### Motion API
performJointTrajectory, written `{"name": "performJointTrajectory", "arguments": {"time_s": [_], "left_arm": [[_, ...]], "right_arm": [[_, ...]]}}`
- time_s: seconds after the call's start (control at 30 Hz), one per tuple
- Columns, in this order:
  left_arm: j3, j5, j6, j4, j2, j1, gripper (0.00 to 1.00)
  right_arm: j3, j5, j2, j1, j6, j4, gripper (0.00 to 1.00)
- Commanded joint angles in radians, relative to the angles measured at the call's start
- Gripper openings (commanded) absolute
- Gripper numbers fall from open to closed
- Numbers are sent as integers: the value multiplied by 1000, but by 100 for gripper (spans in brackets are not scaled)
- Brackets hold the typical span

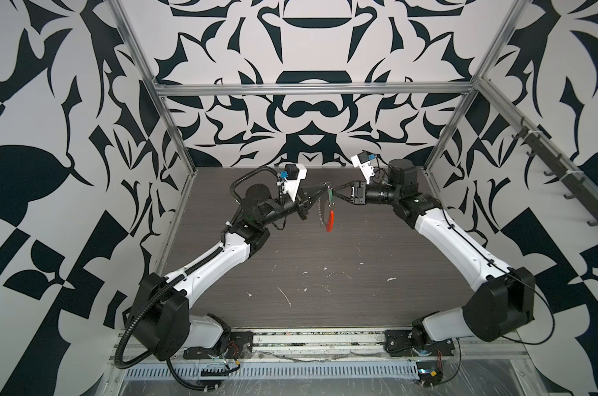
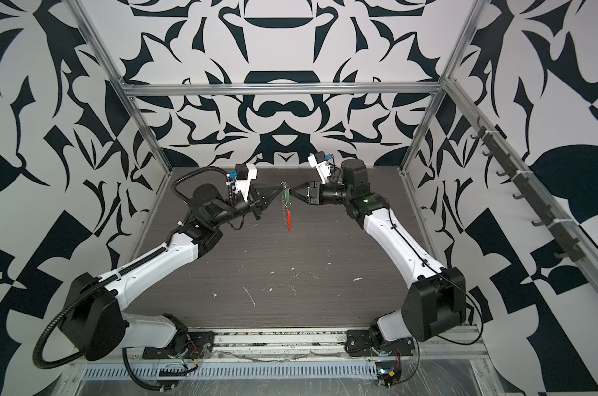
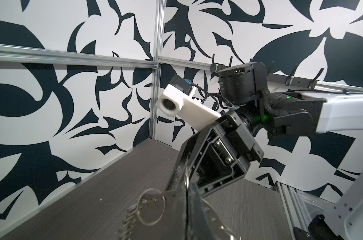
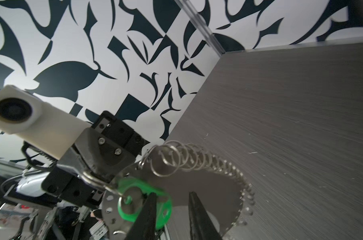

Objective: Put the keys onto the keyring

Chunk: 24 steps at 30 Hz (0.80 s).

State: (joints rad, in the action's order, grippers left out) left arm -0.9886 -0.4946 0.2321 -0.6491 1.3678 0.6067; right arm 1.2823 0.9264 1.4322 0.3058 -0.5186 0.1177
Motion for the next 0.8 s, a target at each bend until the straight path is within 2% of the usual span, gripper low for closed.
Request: {"name": "performJointTrajectory", "arguments": {"time_s": [0.0, 0.13, 0.33, 0.47, 0.77], "left_arm": [[3, -16, 9, -80, -24, 1, 0], [-1, -38, 15, -81, -11, -6, 0], [-21, -115, 137, -145, 42, -44, 0], [-29, -142, 211, -213, 79, -60, 0], [-47, -171, 284, -268, 114, -60, 0]], "right_arm": [[92, -145, -73, -19, 152, 146, 31], [107, -226, -102, -17, 199, 145, 31], [27, -64, -104, -11, 127, -134, 33], [-10, -13, -90, -5, 67, -275, 36], [-14, 32, -36, 13, 22, -352, 40]]}}
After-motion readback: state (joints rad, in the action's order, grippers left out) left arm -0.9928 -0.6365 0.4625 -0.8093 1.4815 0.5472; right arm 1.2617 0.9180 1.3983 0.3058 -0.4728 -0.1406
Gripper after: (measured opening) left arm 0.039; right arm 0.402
